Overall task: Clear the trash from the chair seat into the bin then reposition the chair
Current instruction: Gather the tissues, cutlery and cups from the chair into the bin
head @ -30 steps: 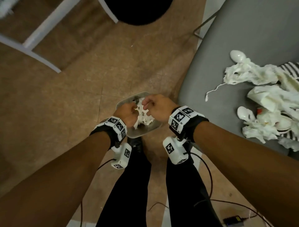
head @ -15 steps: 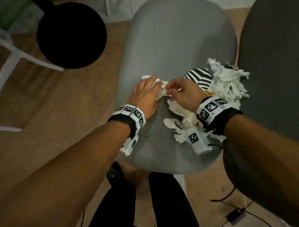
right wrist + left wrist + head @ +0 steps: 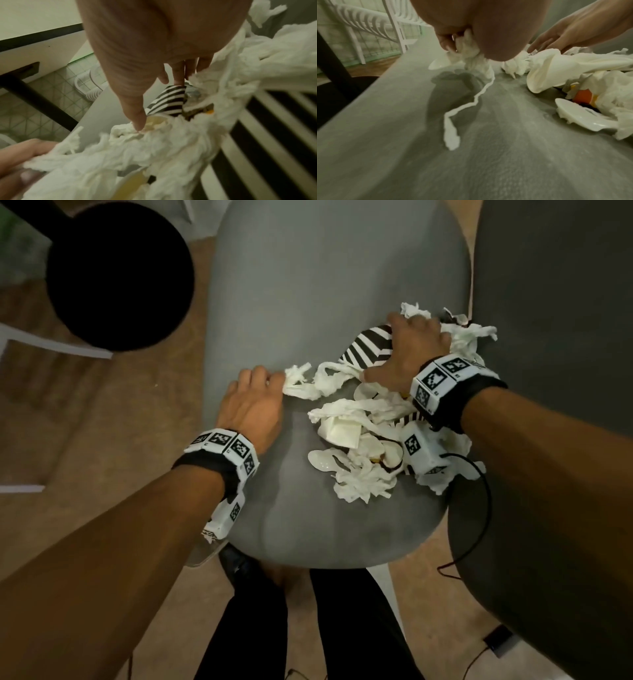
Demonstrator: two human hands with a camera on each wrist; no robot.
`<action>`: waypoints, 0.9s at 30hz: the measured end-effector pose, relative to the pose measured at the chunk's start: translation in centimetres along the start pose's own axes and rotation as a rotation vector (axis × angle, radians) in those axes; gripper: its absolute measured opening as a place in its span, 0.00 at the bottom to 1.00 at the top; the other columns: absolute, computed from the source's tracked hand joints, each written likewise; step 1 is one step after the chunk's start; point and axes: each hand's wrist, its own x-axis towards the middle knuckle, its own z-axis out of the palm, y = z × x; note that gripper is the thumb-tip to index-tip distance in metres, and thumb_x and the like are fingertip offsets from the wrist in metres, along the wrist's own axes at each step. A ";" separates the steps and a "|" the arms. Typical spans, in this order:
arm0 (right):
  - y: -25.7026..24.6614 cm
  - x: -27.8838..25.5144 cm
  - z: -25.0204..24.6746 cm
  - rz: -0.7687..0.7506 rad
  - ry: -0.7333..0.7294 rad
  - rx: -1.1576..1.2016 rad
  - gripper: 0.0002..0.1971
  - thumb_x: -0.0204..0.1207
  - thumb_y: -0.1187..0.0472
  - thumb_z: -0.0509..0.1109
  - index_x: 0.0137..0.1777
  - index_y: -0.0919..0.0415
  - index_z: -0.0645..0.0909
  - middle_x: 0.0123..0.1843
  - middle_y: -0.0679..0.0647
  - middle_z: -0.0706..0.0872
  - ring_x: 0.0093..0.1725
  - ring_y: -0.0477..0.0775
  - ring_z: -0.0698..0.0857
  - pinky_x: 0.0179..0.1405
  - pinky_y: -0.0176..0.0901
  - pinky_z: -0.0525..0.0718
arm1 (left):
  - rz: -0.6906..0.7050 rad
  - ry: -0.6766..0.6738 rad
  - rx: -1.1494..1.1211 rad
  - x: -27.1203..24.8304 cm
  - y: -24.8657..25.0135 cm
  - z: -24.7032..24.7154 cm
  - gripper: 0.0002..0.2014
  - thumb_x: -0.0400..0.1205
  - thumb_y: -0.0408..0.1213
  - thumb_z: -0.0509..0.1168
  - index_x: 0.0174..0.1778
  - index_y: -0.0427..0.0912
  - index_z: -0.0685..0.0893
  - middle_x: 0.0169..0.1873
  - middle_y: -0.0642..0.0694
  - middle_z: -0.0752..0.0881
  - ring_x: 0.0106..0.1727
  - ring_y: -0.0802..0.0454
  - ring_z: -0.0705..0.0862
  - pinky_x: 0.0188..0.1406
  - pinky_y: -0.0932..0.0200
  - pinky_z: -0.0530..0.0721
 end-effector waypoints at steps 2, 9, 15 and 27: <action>-0.6 -0.1 -0.2 -0.034 0.084 -0.007 0.45 0.66 0.34 0.73 0.79 0.55 0.67 0.77 0.64 0.72 0.78 0.70 0.67 0.77 0.64 0.63 | -0.026 0.012 -0.049 -0.6 -0.7 -0.2 0.16 0.82 0.31 0.57 0.66 0.36 0.77 0.55 0.36 0.81 0.55 0.35 0.76 0.53 0.43 0.75; -4.8 -1.7 -0.1 -0.065 0.135 0.242 0.45 0.66 0.26 0.66 0.80 0.50 0.67 0.77 0.57 0.75 0.77 0.65 0.71 0.78 0.65 0.64 | -0.201 0.075 -0.320 -3.3 -2.7 -0.6 0.10 0.85 0.37 0.53 0.51 0.35 0.75 0.41 0.38 0.80 0.42 0.38 0.77 0.39 0.45 0.76; -10.4 -5.3 1.5 -0.204 -0.005 0.443 0.45 0.70 0.31 0.71 0.82 0.53 0.65 0.76 0.56 0.74 0.73 0.58 0.78 0.74 0.53 0.76 | -0.374 0.070 -0.444 -8.0 -5.6 0.2 0.12 0.88 0.39 0.52 0.58 0.36 0.75 0.39 0.41 0.79 0.39 0.40 0.77 0.38 0.52 0.70; -27.0 -15.7 15.2 -0.406 -0.422 0.408 0.38 0.69 0.33 0.74 0.75 0.50 0.70 0.70 0.51 0.81 0.63 0.52 0.84 0.62 0.48 0.85 | -0.759 0.016 -0.779 -23.4 -14.3 9.2 0.16 0.89 0.39 0.53 0.67 0.36 0.76 0.55 0.34 0.87 0.53 0.33 0.85 0.48 0.52 0.79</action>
